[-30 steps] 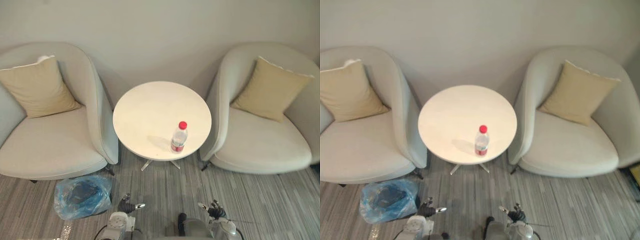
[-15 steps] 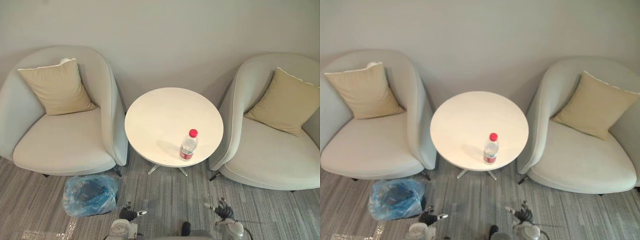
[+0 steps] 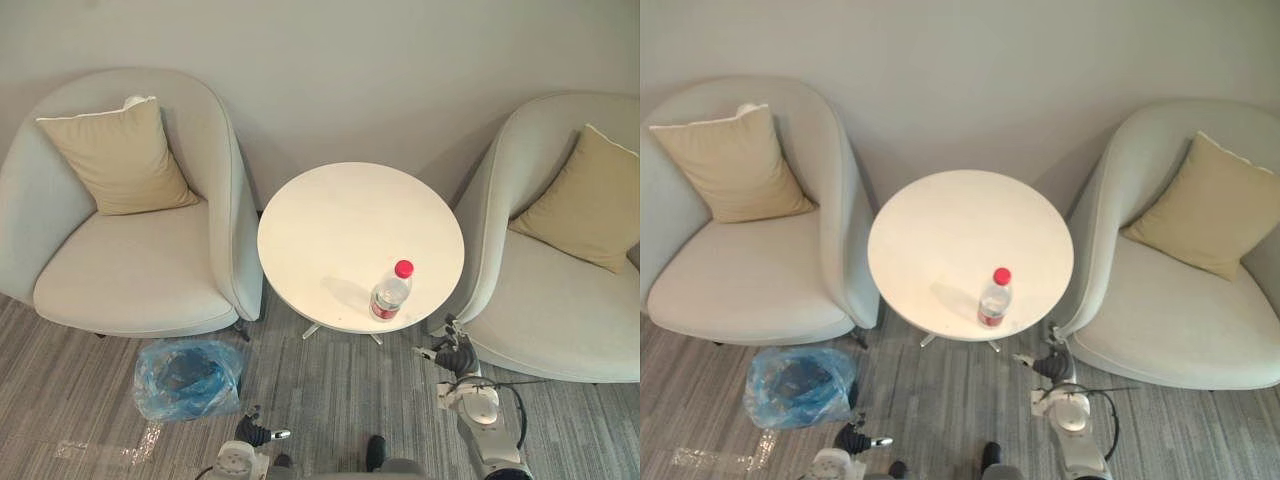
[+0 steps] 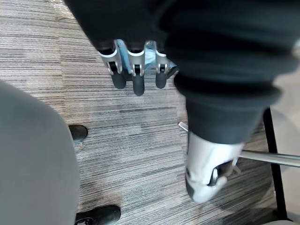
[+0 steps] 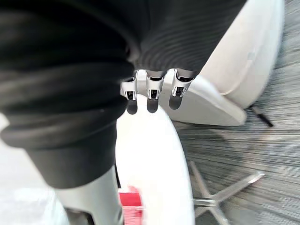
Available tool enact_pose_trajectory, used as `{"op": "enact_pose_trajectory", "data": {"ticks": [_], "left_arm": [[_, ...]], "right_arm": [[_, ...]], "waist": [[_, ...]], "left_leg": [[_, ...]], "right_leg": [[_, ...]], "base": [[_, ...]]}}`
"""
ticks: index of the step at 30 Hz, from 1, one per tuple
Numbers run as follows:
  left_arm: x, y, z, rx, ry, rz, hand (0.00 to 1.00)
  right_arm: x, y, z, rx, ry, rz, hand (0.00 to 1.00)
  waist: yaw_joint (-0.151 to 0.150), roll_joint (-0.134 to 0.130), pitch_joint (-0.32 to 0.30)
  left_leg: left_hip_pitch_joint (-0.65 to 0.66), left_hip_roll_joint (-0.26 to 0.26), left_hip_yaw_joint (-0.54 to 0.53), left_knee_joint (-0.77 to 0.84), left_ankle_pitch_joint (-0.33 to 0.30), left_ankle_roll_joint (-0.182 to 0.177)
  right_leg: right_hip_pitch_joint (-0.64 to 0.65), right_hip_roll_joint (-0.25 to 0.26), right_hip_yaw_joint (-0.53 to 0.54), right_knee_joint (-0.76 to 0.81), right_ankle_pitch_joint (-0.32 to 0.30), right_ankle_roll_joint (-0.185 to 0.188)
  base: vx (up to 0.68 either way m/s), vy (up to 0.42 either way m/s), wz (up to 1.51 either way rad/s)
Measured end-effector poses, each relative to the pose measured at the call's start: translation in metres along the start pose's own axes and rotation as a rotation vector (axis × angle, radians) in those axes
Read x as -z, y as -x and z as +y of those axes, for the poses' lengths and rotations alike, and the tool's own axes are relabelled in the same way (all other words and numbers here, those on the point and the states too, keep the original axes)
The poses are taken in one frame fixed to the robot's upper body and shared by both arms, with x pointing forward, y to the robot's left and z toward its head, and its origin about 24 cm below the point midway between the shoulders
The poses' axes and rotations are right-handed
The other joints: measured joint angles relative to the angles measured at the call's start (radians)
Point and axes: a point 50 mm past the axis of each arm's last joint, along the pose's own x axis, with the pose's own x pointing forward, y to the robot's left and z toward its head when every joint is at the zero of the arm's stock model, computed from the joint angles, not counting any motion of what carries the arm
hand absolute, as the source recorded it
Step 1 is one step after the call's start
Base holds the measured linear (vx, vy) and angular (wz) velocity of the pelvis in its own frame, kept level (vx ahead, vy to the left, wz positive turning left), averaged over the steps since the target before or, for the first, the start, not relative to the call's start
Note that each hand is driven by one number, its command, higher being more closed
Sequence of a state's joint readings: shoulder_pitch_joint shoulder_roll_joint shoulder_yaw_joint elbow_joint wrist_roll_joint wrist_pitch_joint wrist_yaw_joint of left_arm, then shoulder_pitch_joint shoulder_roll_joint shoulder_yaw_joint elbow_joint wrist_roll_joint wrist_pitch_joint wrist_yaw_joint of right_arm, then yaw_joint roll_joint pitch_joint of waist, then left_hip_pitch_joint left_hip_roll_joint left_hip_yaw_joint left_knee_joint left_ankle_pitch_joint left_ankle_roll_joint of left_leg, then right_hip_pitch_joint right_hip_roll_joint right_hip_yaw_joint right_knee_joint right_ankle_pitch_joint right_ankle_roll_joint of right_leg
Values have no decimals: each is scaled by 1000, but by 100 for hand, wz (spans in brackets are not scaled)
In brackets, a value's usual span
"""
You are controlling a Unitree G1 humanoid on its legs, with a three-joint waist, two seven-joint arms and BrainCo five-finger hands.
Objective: Gather rubbish on tea table into small bin, then transfer packed bag to large trash can.
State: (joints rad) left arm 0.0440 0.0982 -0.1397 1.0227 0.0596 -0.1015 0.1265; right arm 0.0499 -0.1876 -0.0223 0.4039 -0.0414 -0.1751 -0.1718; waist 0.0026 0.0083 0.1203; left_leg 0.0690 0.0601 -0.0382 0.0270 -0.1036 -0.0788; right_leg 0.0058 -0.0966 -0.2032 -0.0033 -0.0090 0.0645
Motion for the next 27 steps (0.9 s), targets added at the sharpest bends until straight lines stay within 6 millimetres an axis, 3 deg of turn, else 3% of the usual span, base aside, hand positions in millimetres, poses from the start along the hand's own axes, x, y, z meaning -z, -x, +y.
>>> {"op": "enact_pose_trajectory", "data": {"ticks": [10, 27], "left_arm": [[0, 1, 1, -1, 2, -10, 0], [-6, 0, 2, 8, 12, -43, 0]], "right_arm": [[-24, -17, 7, -28, 12, -83, 0], [-32, -39, 9, 4, -65, -57, 0]], "waist": [[6, -4, -2], [15, -4, 37]], "left_leg": [[-40, -19, -32, 34, 8, 11], [-59, -23, -103, -25, 44, 5]], "right_leg": [[33, -11, -37, -74, 41, -2], [23, -14, -86, -85, 70, 5]], "base": [[-5, 2, 12], [-73, -1, 11]]}}
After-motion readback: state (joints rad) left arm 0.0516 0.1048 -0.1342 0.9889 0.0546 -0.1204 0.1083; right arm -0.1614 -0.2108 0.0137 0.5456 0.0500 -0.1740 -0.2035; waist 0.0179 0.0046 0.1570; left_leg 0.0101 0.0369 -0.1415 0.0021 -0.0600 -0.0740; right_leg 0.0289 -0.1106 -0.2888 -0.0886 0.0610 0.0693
